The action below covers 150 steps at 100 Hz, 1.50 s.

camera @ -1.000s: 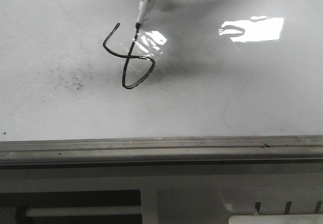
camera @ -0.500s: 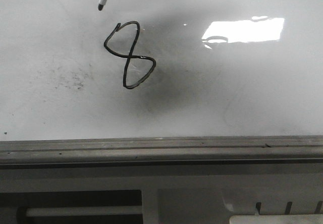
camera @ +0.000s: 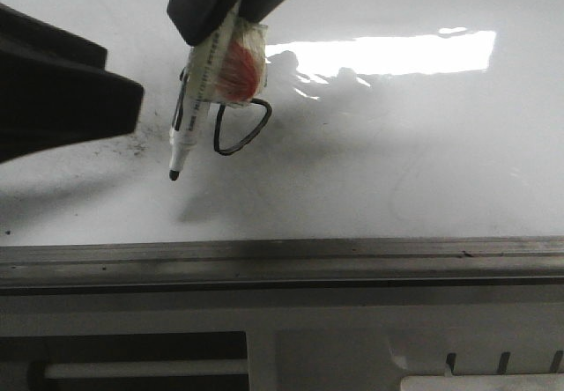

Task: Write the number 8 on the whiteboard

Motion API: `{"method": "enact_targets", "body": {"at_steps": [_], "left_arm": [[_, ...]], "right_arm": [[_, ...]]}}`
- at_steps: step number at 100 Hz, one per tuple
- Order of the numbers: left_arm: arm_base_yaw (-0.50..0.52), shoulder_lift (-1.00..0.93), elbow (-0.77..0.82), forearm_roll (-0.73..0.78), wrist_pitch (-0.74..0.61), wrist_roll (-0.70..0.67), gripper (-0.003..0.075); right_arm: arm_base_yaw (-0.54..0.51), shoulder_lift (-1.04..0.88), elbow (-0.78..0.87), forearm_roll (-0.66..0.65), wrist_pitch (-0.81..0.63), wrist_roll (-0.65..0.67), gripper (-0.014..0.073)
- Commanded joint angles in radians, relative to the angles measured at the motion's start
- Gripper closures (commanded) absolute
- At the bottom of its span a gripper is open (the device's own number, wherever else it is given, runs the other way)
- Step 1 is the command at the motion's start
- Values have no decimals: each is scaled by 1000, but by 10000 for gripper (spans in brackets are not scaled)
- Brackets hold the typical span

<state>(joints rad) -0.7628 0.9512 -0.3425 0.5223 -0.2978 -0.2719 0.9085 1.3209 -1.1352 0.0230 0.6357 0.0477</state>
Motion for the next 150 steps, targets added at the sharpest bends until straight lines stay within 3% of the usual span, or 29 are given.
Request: {"method": "enact_targets", "body": {"at_steps": [1,32,41,57,70,82,92,108,121,150], "left_arm": [[-20,38,-25,3,-125,-9,387],[-22,116,-47,3,-150,-9,407],[-22,123,-47,1,-171,-9,491],[-22,124,-47,-17,-173,-9,743],[-22,124,-47,-17,-173,-9,741],[-22,124,-47,-41,-169,-16,741],[-22,119,-47,-157,-135,-16,741],[3,108,-92,-456,83,-16,741],[39,110,-140,-671,178,-16,741],[84,110,-153,-776,233,-16,741]], "right_arm": [[7,-28,-28,3,-65,2,657],[25,-28,-28,49,-54,2,657],[25,-28,-28,49,-52,2,657],[25,-28,-28,47,-39,2,657],[25,-28,-28,38,-29,2,608],[23,-28,-28,32,-25,2,396],[23,-28,-28,12,-23,2,301],[23,-28,-28,-3,14,2,301],[23,-28,-28,-3,30,2,301],[23,-28,-28,-3,42,2,301]]}}
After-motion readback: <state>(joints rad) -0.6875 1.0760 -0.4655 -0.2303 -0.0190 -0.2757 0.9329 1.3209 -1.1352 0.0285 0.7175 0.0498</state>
